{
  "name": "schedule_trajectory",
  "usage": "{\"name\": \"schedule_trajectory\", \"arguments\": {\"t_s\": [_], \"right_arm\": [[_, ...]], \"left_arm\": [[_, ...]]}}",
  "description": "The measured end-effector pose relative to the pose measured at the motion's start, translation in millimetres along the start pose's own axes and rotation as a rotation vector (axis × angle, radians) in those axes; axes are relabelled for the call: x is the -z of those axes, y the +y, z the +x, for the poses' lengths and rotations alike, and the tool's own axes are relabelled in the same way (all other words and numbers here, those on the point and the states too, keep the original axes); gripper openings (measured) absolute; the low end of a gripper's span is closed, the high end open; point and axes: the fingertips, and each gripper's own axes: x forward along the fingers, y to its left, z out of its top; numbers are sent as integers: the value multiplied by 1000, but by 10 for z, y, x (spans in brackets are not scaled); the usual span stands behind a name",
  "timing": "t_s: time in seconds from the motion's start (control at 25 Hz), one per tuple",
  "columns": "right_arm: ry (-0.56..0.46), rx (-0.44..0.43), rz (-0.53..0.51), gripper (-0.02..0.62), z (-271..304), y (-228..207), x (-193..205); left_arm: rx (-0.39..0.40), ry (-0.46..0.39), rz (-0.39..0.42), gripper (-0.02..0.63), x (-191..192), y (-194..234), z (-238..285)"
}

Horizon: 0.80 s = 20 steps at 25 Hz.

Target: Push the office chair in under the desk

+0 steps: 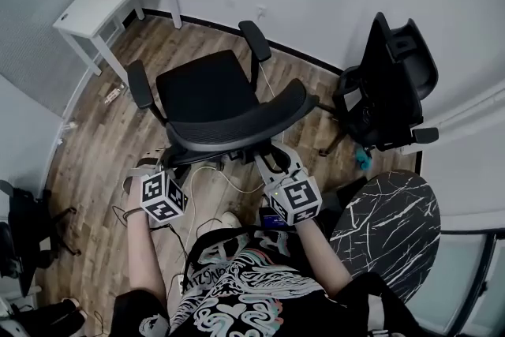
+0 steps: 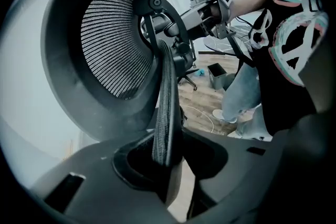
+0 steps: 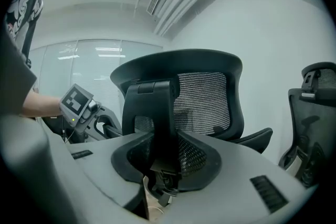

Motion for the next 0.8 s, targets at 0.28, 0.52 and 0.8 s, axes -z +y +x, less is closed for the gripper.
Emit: {"name": "schedule_trajectory", "arguments": {"t_s": [0.28,0.52,0.8], "right_arm": [[-1,13,8,106,-18,-26,-8],[13,49,27,106,-27,-29,7],[29,52,29,106,-31,-18,11]], "left_arm": [[-1,4,7,150,-9,0,31],[-13,-31,8,144,-7,-11,44],[-35,-34,12,143,-6,-8,38]]}}
